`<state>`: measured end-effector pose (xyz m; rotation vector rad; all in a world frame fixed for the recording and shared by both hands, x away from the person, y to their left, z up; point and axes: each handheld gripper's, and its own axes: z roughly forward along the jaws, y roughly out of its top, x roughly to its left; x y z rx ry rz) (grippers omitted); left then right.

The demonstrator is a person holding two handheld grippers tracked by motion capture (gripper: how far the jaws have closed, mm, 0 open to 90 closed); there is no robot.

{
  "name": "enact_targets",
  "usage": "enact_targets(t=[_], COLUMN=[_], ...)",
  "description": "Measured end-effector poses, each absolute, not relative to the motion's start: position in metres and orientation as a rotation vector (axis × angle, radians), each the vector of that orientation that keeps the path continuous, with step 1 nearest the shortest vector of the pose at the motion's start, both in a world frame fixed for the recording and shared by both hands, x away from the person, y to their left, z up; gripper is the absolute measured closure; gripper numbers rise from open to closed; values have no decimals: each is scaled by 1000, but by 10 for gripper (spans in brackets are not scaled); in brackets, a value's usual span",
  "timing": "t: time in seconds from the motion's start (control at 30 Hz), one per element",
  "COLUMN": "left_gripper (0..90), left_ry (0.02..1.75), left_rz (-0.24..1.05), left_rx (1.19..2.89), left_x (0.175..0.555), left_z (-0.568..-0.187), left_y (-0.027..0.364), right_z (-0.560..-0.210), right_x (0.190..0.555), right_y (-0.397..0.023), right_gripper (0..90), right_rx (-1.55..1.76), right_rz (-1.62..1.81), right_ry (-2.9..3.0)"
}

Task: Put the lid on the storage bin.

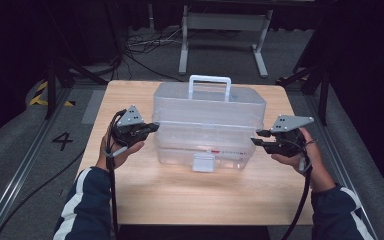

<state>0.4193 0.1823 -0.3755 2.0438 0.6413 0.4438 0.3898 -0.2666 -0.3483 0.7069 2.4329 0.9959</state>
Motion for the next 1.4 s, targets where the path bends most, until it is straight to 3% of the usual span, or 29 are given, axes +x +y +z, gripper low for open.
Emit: enact_targets(t=[1.4], left_gripper=[900], left_ry=[645], left_rz=[465], left_rx=[2201], left_x=[405], left_z=[-402], left_y=[184], right_z=[-385], right_x=[373], right_y=[-273], right_gripper=[529], right_rx=[746], right_rz=[873], right_ry=[2504])
